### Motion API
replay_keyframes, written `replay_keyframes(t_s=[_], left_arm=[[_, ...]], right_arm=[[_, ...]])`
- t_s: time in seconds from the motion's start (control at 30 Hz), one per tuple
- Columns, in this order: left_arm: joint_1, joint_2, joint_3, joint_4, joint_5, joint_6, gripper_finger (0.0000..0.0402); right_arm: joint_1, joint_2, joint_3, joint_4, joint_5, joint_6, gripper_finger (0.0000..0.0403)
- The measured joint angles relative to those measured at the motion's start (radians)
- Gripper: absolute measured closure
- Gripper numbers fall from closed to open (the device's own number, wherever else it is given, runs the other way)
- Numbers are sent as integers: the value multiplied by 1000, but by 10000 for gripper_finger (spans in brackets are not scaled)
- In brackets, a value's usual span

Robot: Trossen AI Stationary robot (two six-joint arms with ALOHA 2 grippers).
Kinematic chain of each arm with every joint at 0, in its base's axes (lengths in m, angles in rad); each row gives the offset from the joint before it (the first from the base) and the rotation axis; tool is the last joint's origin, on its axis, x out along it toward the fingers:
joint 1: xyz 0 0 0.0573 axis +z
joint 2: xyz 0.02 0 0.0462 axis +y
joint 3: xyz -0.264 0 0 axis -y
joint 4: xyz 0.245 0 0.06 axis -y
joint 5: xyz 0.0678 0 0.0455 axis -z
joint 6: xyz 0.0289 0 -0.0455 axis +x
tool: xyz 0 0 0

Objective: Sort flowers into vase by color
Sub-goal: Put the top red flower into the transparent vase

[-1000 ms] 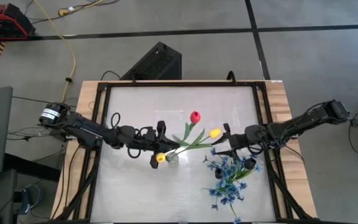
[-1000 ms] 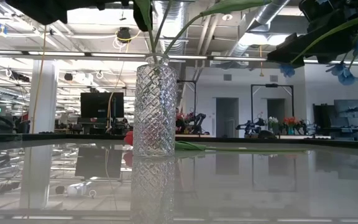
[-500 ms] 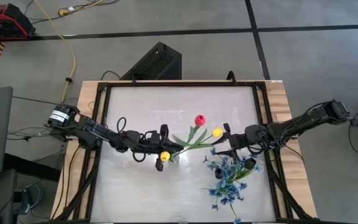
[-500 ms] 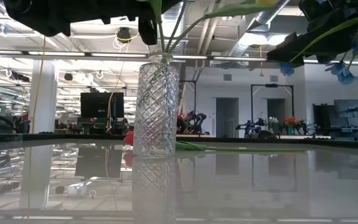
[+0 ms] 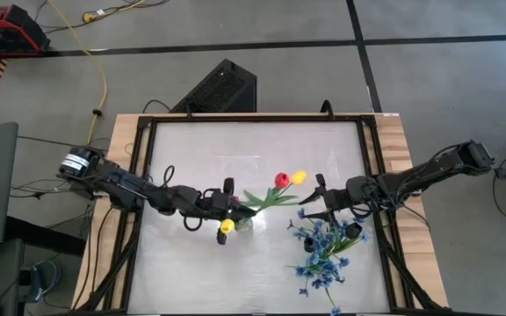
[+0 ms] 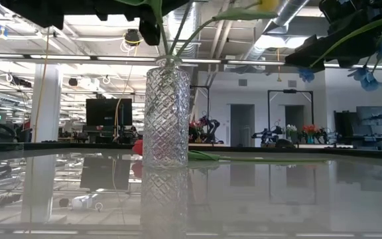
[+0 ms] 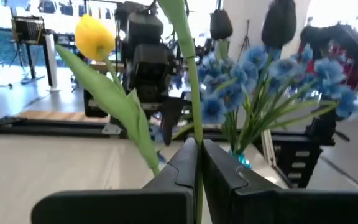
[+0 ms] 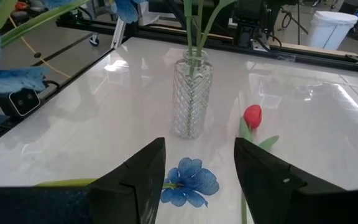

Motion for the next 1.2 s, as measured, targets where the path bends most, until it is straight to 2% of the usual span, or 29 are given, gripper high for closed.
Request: replay_keyframes(t_s=[0.17,0.3,0.87,1.03,1.2], left_arm=[[-9,-25,0,-93,-53,4,401],[-9,-28,0,-131,-58,-3,401],[-8,-32,0,-167,-54,-26,401],[-14,-80,0,-247,-40,-47,385],[-37,-88,0,-276,-81,-48,373]], right_arm=[[0,0,0,0,0,-4,187],[0,0,0,0,0,-19,187],[0,0,0,14,4,5,187],[0,0,12,21,6,45,187],[0,0,31,20,6,70,187]])
